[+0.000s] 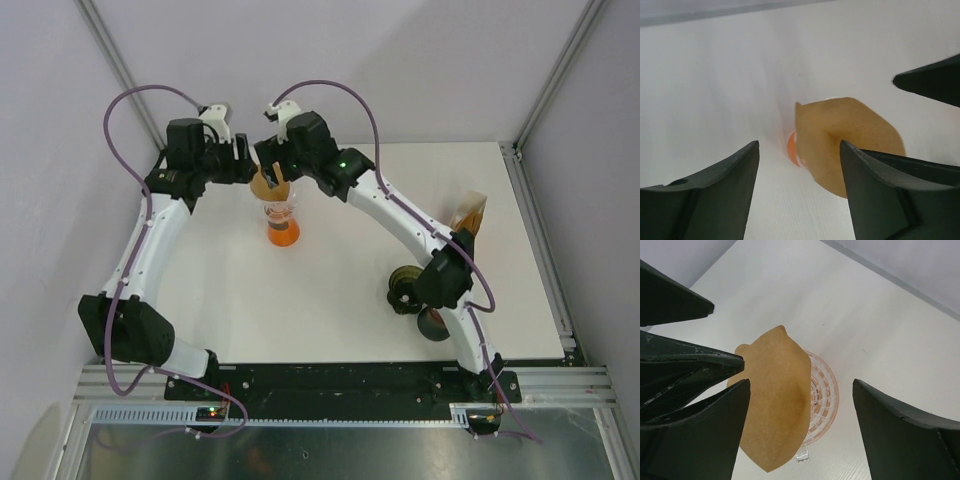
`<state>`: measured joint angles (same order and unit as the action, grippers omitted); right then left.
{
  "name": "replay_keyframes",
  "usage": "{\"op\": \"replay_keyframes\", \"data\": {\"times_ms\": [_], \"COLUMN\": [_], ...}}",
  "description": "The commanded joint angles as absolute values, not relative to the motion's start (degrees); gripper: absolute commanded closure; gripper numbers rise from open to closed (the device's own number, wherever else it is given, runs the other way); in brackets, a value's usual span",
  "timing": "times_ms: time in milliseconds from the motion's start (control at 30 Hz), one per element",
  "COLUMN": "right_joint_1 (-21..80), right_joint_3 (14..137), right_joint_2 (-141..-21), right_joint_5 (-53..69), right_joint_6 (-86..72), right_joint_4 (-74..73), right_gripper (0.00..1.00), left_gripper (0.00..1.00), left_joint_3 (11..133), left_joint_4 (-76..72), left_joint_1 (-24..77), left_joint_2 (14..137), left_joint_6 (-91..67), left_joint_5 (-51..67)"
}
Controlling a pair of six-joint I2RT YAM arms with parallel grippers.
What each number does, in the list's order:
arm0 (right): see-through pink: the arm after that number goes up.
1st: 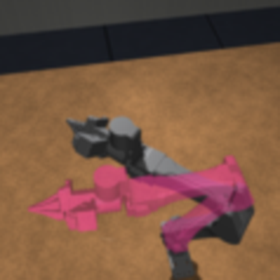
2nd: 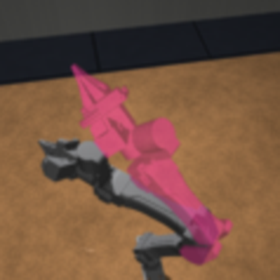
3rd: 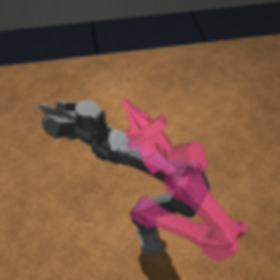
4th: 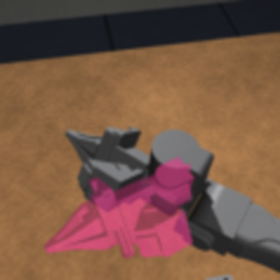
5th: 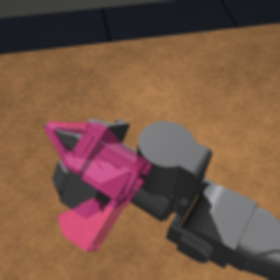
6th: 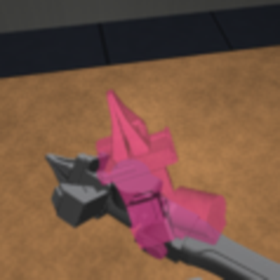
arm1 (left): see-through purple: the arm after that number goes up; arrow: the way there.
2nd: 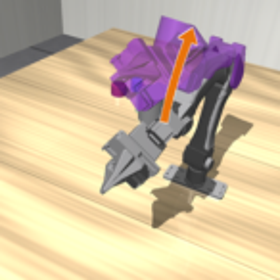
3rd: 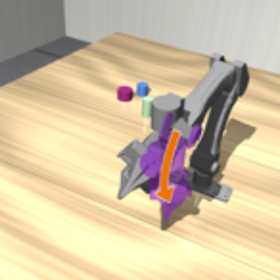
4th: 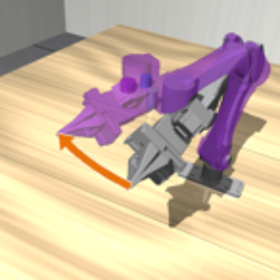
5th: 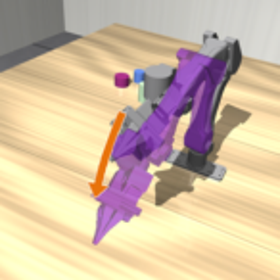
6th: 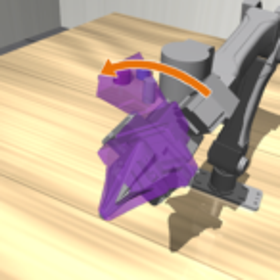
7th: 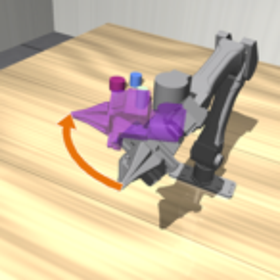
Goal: Place the coffee filter in the dripper
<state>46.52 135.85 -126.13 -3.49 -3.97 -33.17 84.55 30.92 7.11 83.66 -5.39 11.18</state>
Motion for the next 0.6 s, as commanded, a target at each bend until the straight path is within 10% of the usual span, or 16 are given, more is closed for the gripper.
{"op": "replay_keyframes", "data": {"times_ms": [0, 233, 567], "right_joint_1": [45.43, 40.02, 31.71], "right_joint_3": [133.56, 115.24, 94.61], "right_joint_2": [-119.67, -107.10, -92.65], "right_joint_5": [-1.98, -3.87, -4.37], "right_joint_6": [-3.64, -6.15, -9.52], "right_joint_4": [-29.85, -23.53, -17.79], "right_gripper": [0.13, 0.13, 0.05], "left_gripper": [0.33, 0.94, 1.00], "left_joint_3": [88.95, 89.79, 92.15], "left_joint_4": [29.01, 31.08, 36.12], "left_joint_1": [8.59, 14.57, 18.72], "left_joint_2": [80.01, 82.56, 89.82], "left_joint_6": [3.37, 15.15, 19.49], "left_joint_5": [18.68, 17.74, 12.11]}}
